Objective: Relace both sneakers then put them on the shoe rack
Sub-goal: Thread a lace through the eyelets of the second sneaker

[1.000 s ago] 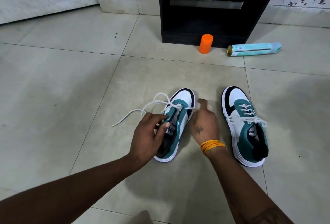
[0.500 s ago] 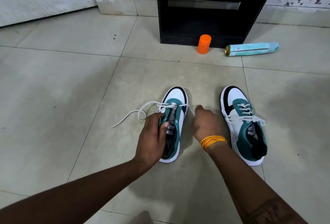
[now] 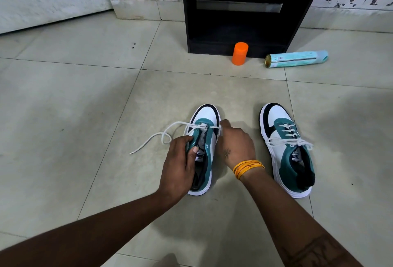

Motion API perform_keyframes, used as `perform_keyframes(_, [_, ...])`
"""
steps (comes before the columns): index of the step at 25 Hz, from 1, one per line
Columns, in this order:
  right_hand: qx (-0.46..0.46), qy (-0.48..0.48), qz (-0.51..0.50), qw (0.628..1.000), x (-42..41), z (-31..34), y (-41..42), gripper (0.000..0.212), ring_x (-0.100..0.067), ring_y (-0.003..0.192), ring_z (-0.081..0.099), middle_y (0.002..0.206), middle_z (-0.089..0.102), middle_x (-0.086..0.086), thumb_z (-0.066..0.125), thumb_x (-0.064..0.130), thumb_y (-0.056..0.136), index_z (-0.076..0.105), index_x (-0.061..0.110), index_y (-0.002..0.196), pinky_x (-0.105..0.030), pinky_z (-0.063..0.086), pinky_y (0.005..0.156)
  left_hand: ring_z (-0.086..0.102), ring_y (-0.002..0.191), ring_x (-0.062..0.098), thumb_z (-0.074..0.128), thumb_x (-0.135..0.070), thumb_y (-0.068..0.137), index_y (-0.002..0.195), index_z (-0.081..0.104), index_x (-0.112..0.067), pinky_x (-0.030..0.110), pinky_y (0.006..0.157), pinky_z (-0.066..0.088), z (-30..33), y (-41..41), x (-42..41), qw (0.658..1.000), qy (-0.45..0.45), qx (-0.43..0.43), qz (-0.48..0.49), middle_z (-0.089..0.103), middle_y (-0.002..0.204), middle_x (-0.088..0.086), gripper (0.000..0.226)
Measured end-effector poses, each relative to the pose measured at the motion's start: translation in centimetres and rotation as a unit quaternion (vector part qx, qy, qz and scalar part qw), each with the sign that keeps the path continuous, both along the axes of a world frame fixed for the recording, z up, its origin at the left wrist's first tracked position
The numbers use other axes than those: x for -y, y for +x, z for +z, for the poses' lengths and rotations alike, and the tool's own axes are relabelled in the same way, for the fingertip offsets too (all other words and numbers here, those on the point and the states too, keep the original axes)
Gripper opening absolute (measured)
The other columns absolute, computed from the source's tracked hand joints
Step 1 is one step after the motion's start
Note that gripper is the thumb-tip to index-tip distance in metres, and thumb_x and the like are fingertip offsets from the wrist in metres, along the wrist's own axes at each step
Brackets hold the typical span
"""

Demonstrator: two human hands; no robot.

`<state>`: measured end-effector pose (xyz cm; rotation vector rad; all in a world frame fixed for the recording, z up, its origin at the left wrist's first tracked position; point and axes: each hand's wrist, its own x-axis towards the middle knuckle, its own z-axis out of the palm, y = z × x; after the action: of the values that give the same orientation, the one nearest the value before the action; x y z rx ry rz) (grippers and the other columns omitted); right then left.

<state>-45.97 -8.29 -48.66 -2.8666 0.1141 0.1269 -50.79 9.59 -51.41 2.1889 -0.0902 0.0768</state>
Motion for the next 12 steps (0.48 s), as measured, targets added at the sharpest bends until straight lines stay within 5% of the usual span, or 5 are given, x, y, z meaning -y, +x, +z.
perform_keyframes(2, [0.03,0.009,0.01,0.999,-0.7,-0.2,-0.1,0.021,-0.044,0.09,0.068,0.097,0.071,-0.017,0.05,0.01,0.094,0.05,0.012,0.116,-0.039,0.04,0.065,0.056,0.116,0.011,0.048,-0.032,0.109,0.134,0.054,-0.016,0.023,0.096,0.043,0.0,0.0,0.0,1.0,0.001,-0.003,0.003,0.056,0.127,-0.004,0.03])
perform_keyframes(7, [-0.08,-0.021,-0.079,0.993,1.7,-0.8,-0.9,0.025,-0.039,0.11,0.066,0.117,0.069,-0.018,0.052,0.009,0.092,0.062,0.005,0.115,-0.038,0.051,0.084,0.058,0.117,0.011,0.045,-0.039,0.107,0.134,0.054,-0.018,0.028,0.099,0.046,-0.1,0.0,0.0,1.0,-0.004,-0.015,0.006,0.056,0.128,-0.005,0.035])
perform_keyframes(12, [0.032,-0.031,0.005,0.999,-0.7,0.7,0.0,0.022,-0.039,0.094,0.07,0.1,0.072,-0.013,0.049,0.014,0.096,0.051,0.014,0.118,-0.039,0.038,0.066,0.056,0.117,0.01,0.042,-0.044,0.107,0.134,0.054,-0.019,0.025,0.097,0.044,-0.2,0.0,0.0,1.0,0.007,-0.007,0.001,0.056,0.128,-0.006,0.038])
